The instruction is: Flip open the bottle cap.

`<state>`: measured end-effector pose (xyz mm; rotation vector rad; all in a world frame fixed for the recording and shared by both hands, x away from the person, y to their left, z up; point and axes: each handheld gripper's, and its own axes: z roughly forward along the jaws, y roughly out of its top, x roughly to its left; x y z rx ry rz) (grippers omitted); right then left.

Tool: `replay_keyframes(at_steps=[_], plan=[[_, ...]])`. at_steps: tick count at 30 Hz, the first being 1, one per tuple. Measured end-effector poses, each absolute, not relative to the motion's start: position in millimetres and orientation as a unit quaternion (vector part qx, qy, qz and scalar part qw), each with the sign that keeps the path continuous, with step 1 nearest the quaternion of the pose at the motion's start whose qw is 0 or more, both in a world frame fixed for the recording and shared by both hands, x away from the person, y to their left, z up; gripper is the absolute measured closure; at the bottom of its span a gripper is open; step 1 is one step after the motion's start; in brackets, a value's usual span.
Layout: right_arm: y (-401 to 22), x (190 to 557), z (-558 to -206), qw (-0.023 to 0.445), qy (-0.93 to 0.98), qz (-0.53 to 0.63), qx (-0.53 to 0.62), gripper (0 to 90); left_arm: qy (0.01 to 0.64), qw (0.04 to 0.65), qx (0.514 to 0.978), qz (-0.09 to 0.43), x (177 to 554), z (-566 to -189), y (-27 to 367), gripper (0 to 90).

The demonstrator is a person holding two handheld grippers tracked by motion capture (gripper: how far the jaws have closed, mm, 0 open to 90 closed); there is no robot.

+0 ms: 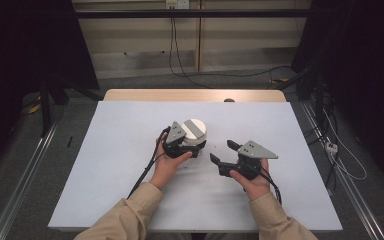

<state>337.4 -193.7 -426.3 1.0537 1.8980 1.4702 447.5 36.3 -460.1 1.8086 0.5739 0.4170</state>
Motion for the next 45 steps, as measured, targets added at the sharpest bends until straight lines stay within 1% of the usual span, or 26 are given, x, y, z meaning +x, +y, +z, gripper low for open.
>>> replay_keyframes(at_steps=[2, 4, 10, 12, 15, 18, 21, 32, 45], plan=[[-192.1, 339.5, -425.5, 0.258, 0.7, 0.542, 0.387, 24.3, 0.245, 0.565, 0.768, 0.178, 447.4, -460.2, 36.1, 18.5], [-190.9, 341.1, -424.6, 0.254, 0.702, 0.541, 0.387, 28.2, 0.244, 0.564, 0.769, 0.177, 447.4, -460.0, 36.3, 18.5], [-186.2, 347.0, -422.0, 0.242, 0.709, 0.541, 0.382, 49.0, 0.244, 0.564, 0.769, 0.177, 447.5, -460.1, 36.3, 18.5], [-184.5, 349.0, -421.9, 0.238, 0.712, 0.541, 0.379, 54.6, 0.243, 0.563, 0.769, 0.178, 447.4, -460.0, 36.4, 18.5], [-181.9, 351.5, -422.1, 0.235, 0.717, 0.537, 0.378, 66.2, 0.244, 0.564, 0.769, 0.177, 447.4, -460.1, 36.3, 18.5], [-179.9, 353.9, -422.0, 0.235, 0.716, 0.539, 0.376, 75.2, 0.244, 0.564, 0.769, 0.177, 447.4, -460.1, 36.3, 18.5], [-178.3, 356.1, -421.9, 0.236, 0.719, 0.537, 0.373, 80.3, 0.244, 0.564, 0.768, 0.177, 447.4, -460.1, 36.2, 18.5], [-171.9, 362.4, -421.9, 0.225, 0.725, 0.534, 0.373, 89.9, 0.244, 0.564, 0.769, 0.179, 447.3, -460.1, 36.1, 18.5], [-161.0, 369.4, -421.4, 0.227, 0.737, 0.518, 0.37, 90.0, 0.242, 0.561, 0.771, 0.181, 447.2, -459.9, 36.3, 18.5]])
